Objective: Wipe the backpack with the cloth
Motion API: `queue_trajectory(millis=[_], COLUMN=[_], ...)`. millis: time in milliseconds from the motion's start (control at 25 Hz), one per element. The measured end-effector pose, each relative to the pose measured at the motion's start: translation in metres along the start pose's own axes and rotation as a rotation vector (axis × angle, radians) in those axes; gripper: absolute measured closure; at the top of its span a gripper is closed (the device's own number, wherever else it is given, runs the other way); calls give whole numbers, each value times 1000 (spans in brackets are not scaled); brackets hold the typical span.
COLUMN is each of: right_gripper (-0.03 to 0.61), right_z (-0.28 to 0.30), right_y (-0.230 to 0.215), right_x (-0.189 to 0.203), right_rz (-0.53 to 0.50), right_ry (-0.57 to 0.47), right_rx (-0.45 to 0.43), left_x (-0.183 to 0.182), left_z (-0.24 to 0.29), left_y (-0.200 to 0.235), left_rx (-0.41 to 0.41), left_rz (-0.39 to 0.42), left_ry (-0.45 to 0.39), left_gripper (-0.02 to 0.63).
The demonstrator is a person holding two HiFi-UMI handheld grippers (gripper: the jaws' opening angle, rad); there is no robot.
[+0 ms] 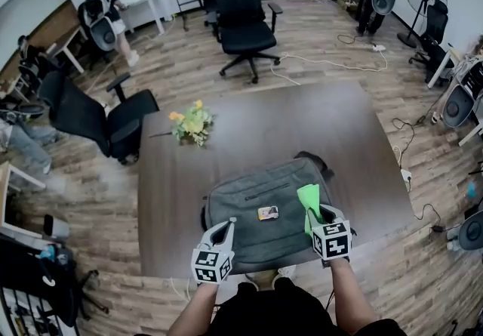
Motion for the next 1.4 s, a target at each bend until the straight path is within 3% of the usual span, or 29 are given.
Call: queue_trajectory(millis=[240, 600, 960, 1120, 1400], right_gripper=[480, 483, 483, 483, 494], right_z=[-12, -29, -66, -71, -72], right_y=[21, 42, 68, 73, 75], right_x=[-52, -116, -166, -170, -169], right_rz=[-69, -169, -306, -314, -328], right_ry=[-206, -464, -738, -776, -758], right_rx=[-15, -96, -62, -56, -39], left_x=[-38, -116, -180, -187, -187], left_z=[-8, -32, -68, -74, -77], left_y=[6, 19, 42, 44, 43], left_rx=[12, -21, -65, -95, -97], left_rz=[44, 134, 139, 201, 158], left_ry=[-79, -276, -423, -457, -465], left_gripper=[595, 595, 595, 595, 595])
Point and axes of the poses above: the fingertips, and each gripper's own axes: z forward along the fingers, y to its left, x out of its underside, the point moved 4 cm from there along -z, backward along the fingers, and after that the axes turned 7 degrees about -x, right-handed, at the moved point
